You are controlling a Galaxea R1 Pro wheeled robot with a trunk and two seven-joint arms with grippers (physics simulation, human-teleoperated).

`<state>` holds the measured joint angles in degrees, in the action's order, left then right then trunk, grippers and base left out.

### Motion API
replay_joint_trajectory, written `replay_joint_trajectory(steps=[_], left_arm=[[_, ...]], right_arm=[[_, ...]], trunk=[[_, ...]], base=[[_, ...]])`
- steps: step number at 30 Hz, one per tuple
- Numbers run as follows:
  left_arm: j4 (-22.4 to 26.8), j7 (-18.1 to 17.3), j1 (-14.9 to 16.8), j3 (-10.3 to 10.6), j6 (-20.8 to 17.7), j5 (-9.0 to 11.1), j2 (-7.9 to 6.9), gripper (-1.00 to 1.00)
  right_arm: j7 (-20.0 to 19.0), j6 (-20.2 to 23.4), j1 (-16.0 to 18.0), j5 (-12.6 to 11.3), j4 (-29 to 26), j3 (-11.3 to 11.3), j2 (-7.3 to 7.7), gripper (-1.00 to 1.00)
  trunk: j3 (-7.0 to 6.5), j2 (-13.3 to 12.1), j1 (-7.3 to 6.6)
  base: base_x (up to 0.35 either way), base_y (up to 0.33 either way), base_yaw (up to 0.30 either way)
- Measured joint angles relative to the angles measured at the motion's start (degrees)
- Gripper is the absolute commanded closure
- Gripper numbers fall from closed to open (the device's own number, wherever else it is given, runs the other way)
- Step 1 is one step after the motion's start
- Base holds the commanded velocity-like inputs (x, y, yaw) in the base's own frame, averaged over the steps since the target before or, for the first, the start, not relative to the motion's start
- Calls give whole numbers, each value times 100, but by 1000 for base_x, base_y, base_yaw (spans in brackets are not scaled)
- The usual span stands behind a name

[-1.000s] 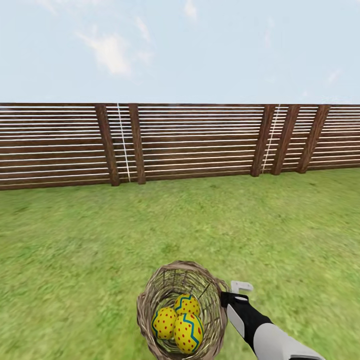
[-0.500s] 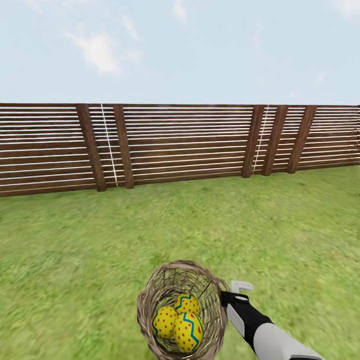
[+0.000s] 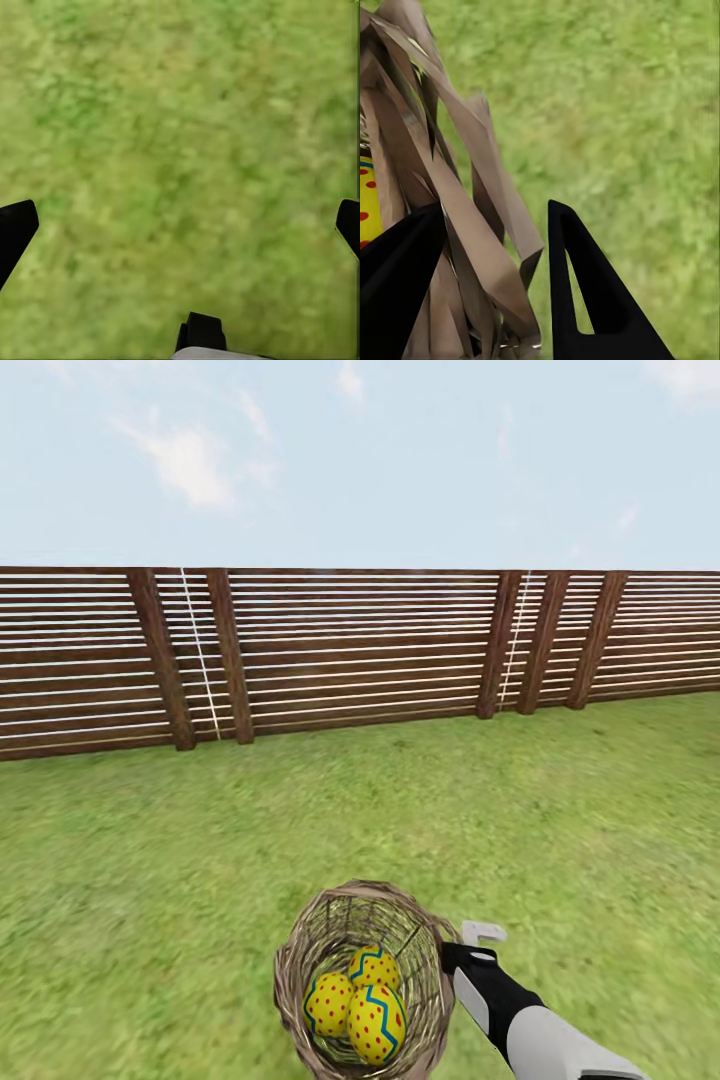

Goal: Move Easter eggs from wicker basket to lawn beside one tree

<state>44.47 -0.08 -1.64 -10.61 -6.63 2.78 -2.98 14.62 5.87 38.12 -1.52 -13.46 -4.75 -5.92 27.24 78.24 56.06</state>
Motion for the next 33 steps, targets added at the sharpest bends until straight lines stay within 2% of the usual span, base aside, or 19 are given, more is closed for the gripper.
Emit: replay_joint_trajectory(steps=[15, 33], left_arm=[[0, 3, 0, 0, 0, 0, 4, -100], [1, 0, 0, -1, -1, 6, 2, -100]], right_arm=[[0, -1, 0, 14, 17, -1, 0, 100], [-5, -1, 0, 10, 23, -1, 0, 100]], trunk=[[0, 0, 0], [0, 0, 0]], base=[[310, -112, 259], [324, -7, 271]])
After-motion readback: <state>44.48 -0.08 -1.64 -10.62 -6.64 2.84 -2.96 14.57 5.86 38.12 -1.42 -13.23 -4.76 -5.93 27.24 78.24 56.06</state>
